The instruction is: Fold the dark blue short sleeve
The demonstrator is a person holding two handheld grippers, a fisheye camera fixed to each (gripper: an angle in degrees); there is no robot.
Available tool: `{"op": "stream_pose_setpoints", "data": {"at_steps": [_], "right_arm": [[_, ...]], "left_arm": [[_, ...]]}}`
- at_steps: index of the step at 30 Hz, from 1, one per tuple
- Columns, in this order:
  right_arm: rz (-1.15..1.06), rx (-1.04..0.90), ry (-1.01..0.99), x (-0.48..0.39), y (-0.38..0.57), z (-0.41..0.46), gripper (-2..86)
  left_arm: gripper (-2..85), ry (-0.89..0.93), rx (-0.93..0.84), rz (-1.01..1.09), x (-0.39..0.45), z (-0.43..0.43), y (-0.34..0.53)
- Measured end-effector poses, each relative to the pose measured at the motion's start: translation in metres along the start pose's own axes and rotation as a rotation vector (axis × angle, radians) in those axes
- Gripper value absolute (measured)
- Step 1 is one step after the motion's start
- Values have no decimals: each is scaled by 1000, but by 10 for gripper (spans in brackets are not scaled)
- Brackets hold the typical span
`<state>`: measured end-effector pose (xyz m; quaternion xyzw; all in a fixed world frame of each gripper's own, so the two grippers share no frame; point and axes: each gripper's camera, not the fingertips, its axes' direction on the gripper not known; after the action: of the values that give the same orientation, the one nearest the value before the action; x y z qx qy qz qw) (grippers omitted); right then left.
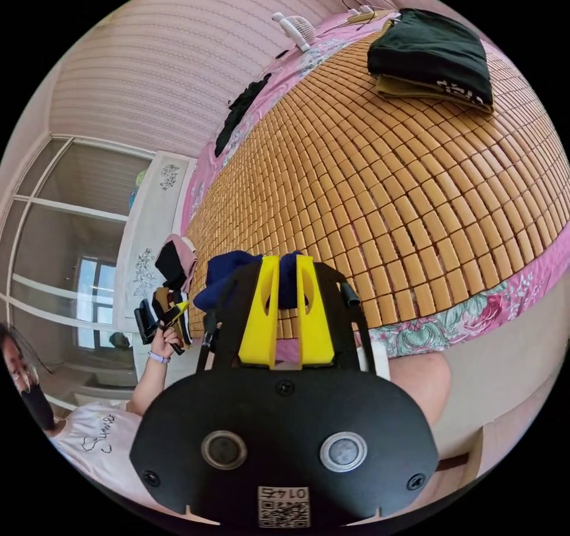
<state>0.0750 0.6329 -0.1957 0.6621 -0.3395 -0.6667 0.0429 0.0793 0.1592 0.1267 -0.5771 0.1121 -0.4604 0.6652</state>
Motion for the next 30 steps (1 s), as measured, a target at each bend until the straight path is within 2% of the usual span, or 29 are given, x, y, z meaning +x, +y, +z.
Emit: {"op": "stream_pose_setpoints", "data": {"at_steps": [4, 9, 16, 18, 22, 25, 27, 30], "right_arm": [[-42, -25, 56, -6, 6, 11, 70], [-91, -76, 117, -12, 21, 30, 90], [-119, 11, 130, -47, 9, 52, 145], [-121, -15, 131, -57, 3, 62, 137], [-138, -122, 233, -75, 1, 81, 51], [-167, -104, 216, -82, 14, 64, 24], [-181, -83, 187, -88, 24, 46, 17], [-224, -60, 172, -102, 45, 18, 12]], "left_arm": [[72, -27, 24, -35, -6, -8, 5], [75, -72, -57, 11, -1, -2, 30], [102, -115, -100, 103, 34, 23, 35], [106, -167, -106, 167, 47, 26, 33], [94, -268, -154, 216, 66, 36, 28], [80, -358, -179, 195, 68, 37, 28], [86, -355, -173, 170, 69, 29, 29], [95, -356, -88, 160, 78, 2, 36]]}}
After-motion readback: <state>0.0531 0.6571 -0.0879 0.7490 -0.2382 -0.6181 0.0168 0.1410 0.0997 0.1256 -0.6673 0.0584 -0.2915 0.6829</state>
